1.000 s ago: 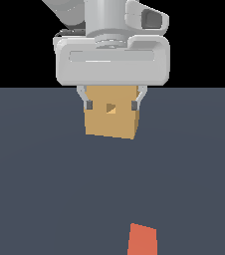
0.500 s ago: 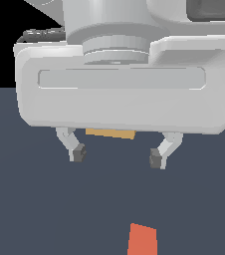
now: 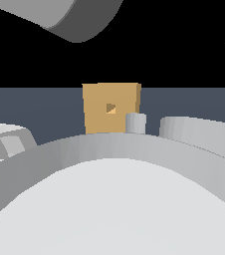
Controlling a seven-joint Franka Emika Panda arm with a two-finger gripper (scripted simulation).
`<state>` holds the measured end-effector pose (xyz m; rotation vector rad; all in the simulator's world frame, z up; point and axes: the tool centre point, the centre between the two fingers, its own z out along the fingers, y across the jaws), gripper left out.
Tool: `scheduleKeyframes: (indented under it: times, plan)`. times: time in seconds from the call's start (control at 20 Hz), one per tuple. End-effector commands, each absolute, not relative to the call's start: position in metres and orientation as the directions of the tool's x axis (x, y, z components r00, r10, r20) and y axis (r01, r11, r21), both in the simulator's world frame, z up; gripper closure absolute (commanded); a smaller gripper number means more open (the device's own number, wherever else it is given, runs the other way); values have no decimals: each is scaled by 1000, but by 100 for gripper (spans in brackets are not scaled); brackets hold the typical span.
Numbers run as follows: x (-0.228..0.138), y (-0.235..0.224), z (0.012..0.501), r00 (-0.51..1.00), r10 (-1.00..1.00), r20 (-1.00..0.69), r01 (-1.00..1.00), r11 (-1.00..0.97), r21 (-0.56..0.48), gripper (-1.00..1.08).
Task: Insert the peg into the horizontal hole in a box.
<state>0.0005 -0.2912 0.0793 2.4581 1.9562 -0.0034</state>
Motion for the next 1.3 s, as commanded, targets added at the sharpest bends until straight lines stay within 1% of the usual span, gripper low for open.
scheduleKeyframes:
  times: [0.0, 0.35, 0.85, 1.25]
  plan:
    - [0, -309, 73, 236, 972, -1, 972, -236, 0, -92]
    - [-1, -335, 65, 255, 967, 0, 967, -255, 0, -92]
    - [-1, -335, 63, 256, 967, 0, 967, -256, 0, -92]
    - [-1, -334, 28, 256, 967, 0, 967, -256, 0, -92]
